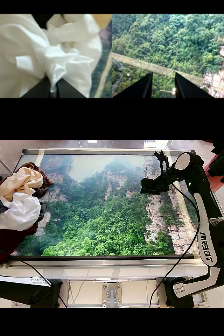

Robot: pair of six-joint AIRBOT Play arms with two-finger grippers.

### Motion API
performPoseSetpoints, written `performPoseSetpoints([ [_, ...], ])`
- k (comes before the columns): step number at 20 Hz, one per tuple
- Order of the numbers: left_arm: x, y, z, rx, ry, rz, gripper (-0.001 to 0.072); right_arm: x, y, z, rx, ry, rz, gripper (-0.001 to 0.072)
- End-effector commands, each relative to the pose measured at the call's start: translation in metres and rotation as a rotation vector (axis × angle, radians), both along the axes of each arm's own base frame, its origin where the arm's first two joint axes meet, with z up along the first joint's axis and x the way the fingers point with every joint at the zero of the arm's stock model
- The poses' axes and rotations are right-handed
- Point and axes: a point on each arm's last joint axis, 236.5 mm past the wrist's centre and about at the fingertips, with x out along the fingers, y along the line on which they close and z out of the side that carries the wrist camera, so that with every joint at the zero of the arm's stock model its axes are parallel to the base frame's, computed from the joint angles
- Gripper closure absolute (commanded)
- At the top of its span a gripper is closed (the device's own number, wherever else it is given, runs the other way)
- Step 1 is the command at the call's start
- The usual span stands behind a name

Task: Fold the shirts.

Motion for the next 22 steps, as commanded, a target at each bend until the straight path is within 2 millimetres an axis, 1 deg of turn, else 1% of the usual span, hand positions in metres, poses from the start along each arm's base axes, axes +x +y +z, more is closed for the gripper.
performPoseSetpoints([
  [1, 0.038, -0.091, 0.121, -0.334, -0.373, -0.215, 0.0697, 0.011, 0.002, 0.005, 0.010, -0.051, -0.005, 0.0367],
  [3, 0.041, -0.161, 0.214, -0.498, -0.617, -0.405, 0.0697, 0.022, 0.002, 0.010, 0.007, -0.113, 0.007, 0.0368],
  [4, 0.039, -0.198, 0.247, -0.551, -0.690, -0.485, 0.0698, 0.029, -0.001, 0.013, -0.001, -0.146, 0.004, 0.0367],
  [5, 0.036, -0.234, 0.267, -0.578, -0.721, -0.558, 0.0698, 0.035, -0.006, 0.016, -0.023, -0.178, 0.003, 0.0368],
  [6, 0.031, -0.273, 0.279, -0.591, -0.724, -0.638, 0.0698, 0.042, -0.017, 0.019, -0.073, -0.210, -0.008, 0.0367],
  [8, 0.011, -0.362, 0.295, -0.640, -0.704, -0.825, 0.0698, 0.050, -0.044, 0.030, -0.191, -0.255, -0.027, 0.0368],
  [10, -0.026, -0.455, 0.297, -0.720, -0.646, -1.032, 0.0698, 0.055, -0.083, 0.047, -0.360, -0.301, -0.062, 0.0367],
  [11, -0.044, -0.493, 0.290, -0.727, -0.601, -1.119, 0.0698, 0.056, -0.103, 0.060, -0.444, -0.330, -0.082, 0.0367],
  [12, -0.059, -0.528, 0.268, -0.668, -0.530, -1.191, 0.0698, 0.056, -0.123, 0.075, -0.523, -0.362, -0.108, 0.0367],
  [13, -0.066, -0.553, 0.236, -0.564, -0.432, -1.223, 0.0698, 0.054, -0.137, 0.087, -0.583, -0.386, -0.120, 0.0367],
  [14, -0.067, -0.570, 0.191, -0.406, -0.297, -1.215, 0.0697, 0.051, -0.148, 0.097, -0.634, -0.403, -0.123, 0.0367],
  [15, -0.064, -0.576, 0.144, -0.226, -0.171, -1.183, 0.0698, 0.048, -0.156, 0.103, -0.661, -0.411, -0.120, 0.0367],
  [16, -0.058, -0.574, 0.106, -0.072, -0.073, -1.141, 0.0697, 0.047, -0.158, 0.105, -0.664, -0.410, -0.120, 0.0367],
  [17, -0.052, -0.572, 0.074, 0.054, -0.004, -1.101, 0.0698, 0.046, -0.159, 0.103, -0.650, -0.402, -0.125, 0.0367],
  [18, -0.049, -0.573, 0.050, 0.126, 0.045, -1.078, 0.0698, 0.045, -0.158, 0.098, -0.629, -0.390, -0.123, 0.0367],
  [19, -0.048, -0.577, 0.026, 0.157, 0.097, -1.063, 0.0697, 0.044, -0.152, 0.089, -0.591, -0.369, -0.115, 0.0367],
  [20, -0.046, -0.582, 0.004, 0.156, 0.145, -1.043, 0.0696, 0.041, -0.143, 0.076, -0.536, -0.339, -0.098, 0.0366],
  [21, -0.044, -0.583, -0.014, 0.150, 0.188, -1.024, 0.0679, 0.038, -0.133, 0.063, -0.491, -0.308, -0.063, 0.0366],
  [22, -0.039, -0.581, -0.030, 0.153, 0.221, -0.996, 0.0442, 0.033, -0.119, 0.046, -0.444, -0.269, -0.016, 0.0365],
])
